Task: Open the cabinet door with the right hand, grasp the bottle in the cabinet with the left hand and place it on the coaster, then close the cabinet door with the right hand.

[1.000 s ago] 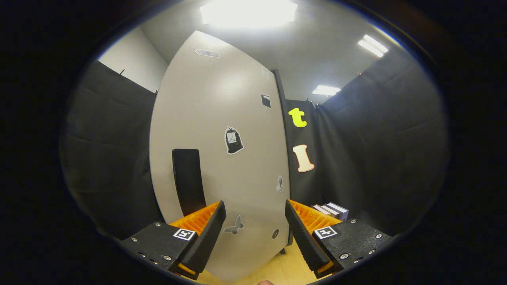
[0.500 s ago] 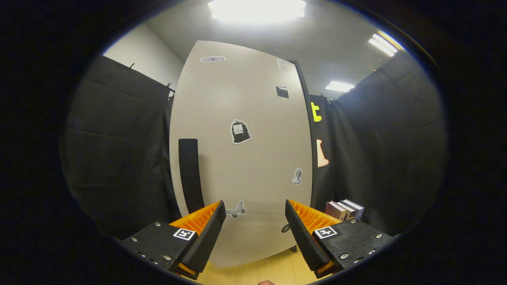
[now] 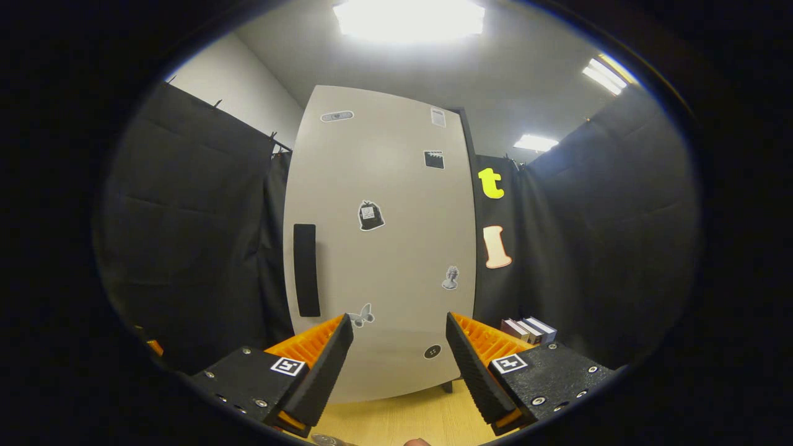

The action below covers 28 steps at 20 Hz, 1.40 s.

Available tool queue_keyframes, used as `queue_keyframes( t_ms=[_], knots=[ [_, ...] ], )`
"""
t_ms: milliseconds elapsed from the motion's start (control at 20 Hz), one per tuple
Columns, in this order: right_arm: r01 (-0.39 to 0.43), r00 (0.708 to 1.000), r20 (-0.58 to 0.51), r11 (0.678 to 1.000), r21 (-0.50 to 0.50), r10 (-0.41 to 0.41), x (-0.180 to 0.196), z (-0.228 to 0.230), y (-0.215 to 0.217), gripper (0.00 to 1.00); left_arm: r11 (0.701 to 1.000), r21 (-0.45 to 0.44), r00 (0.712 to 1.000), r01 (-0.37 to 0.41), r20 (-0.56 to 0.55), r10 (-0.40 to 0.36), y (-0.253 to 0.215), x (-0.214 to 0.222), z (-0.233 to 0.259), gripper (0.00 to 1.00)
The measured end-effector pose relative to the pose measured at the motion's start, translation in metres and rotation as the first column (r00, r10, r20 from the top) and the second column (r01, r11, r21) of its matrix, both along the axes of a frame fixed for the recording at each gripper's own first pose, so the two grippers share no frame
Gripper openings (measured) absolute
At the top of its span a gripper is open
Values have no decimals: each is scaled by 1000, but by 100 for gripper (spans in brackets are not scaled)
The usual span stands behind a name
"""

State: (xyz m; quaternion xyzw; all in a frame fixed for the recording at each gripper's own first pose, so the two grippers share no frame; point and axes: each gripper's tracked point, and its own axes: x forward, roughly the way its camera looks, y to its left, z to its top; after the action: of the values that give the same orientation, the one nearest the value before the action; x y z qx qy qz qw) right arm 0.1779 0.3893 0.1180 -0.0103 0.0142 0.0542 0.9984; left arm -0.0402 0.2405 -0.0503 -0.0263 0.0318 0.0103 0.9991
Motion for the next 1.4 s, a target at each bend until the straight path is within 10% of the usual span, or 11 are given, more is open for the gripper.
queue_keyframes(
  t_ms=[700,850,1400],
  knots=[
    [37,999,17,998,-41,-36,-47,6,-129,93,989,-45,989,141,61,-138,-59,-1,44,72],
    [49,999,3,998,-26,-49,-51,0,-155,94,989,-44,988,144,61,-141,-70,-1,46,84],
    [55,997,-47,998,34,-53,-47,-20,-194,93,992,-45,992,121,44,-119,-82,-2,47,75]
  ],
)
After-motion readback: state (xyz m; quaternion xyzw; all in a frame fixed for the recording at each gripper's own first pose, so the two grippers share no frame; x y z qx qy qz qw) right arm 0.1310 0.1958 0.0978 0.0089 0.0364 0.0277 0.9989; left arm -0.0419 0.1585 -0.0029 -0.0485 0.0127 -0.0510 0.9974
